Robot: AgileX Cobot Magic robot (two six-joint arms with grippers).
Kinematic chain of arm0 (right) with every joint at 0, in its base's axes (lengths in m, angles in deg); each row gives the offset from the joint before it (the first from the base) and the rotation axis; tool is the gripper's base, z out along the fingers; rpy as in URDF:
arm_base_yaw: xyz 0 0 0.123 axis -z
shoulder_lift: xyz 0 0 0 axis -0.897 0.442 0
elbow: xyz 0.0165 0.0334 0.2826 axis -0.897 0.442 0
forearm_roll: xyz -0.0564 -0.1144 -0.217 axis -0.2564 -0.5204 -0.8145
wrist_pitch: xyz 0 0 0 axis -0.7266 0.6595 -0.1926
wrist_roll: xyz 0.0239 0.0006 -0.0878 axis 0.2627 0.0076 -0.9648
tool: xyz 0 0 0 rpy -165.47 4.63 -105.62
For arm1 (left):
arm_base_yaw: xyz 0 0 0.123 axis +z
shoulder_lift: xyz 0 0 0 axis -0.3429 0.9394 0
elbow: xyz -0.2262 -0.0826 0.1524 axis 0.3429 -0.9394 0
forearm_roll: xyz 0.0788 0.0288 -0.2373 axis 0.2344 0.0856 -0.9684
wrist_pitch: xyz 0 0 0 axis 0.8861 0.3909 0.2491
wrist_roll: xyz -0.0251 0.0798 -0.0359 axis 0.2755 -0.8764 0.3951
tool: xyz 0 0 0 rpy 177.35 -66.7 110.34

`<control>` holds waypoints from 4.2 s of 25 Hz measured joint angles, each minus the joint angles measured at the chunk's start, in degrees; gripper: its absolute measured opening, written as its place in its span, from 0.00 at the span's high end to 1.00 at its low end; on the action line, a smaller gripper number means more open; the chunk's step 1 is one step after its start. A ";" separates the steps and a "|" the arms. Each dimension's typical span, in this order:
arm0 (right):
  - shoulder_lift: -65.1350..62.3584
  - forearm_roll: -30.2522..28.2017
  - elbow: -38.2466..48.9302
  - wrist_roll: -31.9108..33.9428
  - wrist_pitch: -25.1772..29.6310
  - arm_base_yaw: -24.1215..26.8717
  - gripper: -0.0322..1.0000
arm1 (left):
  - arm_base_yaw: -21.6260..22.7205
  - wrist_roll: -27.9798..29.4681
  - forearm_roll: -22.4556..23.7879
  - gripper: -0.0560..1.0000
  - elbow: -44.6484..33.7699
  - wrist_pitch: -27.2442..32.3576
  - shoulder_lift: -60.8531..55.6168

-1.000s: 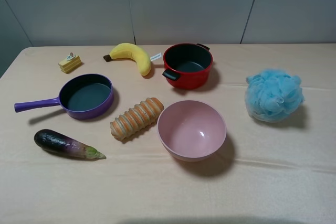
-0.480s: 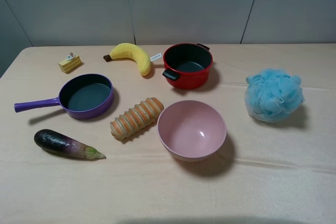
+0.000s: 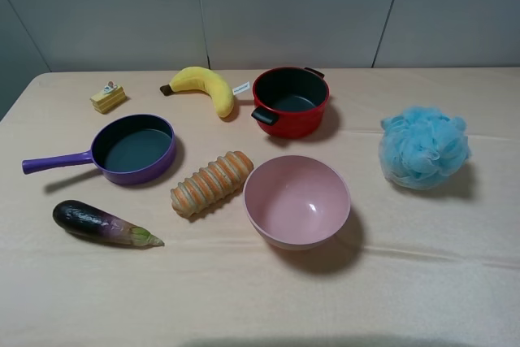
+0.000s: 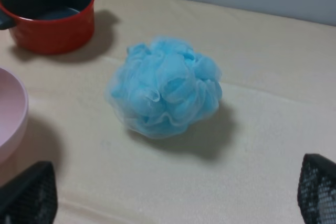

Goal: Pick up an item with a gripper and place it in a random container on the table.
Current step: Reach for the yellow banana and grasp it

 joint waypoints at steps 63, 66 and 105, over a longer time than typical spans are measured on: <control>59.33 4.32 -32.27 4.47 -3.89 -5.23 0.30 | 0.00 0.00 0.05 0.01 0.00 0.00 0.00; 64.34 3.18 -36.10 4.47 -3.82 -8.58 0.30 | 0.00 0.00 0.05 0.01 0.00 0.00 0.00; 126.39 3.86 -96.18 -1.98 -2.94 -27.17 0.30 | 0.00 0.00 0.00 0.01 0.00 0.00 0.00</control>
